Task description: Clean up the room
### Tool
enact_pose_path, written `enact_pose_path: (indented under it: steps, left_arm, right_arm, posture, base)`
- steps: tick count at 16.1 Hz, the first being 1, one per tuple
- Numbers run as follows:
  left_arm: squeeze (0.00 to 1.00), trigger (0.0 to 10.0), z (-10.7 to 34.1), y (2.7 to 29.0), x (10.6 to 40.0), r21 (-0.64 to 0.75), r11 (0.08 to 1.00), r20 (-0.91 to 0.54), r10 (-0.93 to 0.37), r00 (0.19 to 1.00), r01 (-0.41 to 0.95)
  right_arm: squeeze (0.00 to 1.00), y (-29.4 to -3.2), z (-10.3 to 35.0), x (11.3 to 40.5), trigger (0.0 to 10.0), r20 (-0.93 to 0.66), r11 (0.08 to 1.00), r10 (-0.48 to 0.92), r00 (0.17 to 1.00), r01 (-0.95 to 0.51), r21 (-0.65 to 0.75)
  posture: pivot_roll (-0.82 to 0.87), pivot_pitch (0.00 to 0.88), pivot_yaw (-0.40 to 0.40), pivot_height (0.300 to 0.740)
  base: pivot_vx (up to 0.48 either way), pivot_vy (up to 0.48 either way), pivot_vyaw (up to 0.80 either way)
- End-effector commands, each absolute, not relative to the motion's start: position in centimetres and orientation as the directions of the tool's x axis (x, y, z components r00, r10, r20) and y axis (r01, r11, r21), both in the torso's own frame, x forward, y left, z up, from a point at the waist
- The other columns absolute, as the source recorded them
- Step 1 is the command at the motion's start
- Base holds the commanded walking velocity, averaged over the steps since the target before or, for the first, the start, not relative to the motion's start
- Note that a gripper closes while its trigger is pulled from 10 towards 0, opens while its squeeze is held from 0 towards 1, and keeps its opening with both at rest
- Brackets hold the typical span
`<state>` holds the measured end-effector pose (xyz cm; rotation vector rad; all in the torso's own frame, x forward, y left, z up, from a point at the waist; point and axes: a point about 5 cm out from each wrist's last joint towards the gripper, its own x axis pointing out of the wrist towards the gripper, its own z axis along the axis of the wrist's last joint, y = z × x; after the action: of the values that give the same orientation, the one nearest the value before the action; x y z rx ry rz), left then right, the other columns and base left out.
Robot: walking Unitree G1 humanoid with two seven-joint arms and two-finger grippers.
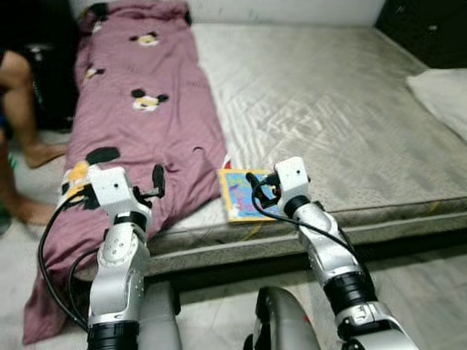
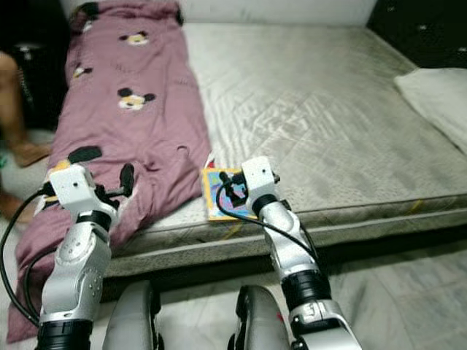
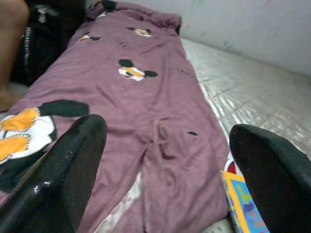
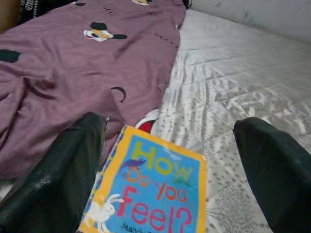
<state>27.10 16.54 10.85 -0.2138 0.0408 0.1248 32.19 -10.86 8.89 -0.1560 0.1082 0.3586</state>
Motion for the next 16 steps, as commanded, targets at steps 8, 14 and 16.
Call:
enact_pose_path:
  steps: [8,14,16]
  left_arm:
    - [0.00,10.0,11.02,16.11,27.27,-0.207,0.971,-0.045,0.109,0.993,-0.116]
    - [0.00,10.0,11.20,15.99,27.13,-0.219,0.970,-0.028,0.104,0.994,-0.107]
    - [0.00,10.0,11.20,16.00,27.12,-0.220,0.969,-0.027,0.105,0.994,-0.108]
  right_arm:
    - [0.00,-11.41,8.96,32.37,10.0,-0.136,0.930,0.327,0.935,-0.344,-0.131]
    - [0.00,-11.48,8.77,32.34,10.0,-0.146,0.930,0.327,0.934,-0.346,-0.126]
    - [0.00,-11.47,8.75,32.34,10.0,-0.147,0.929,0.329,0.933,-0.348,-0.127]
  posture:
    - [-0.05,0.000,-0.072,0.548]
    - [-0.04,0.000,-0.075,0.548]
    - [-0.04,0.000,-0.076,0.548]
  base:
    - [0.000,0.000,0.00]
    - [0.157,0.000,0.00]
    - [0.326,0.000,0.00]
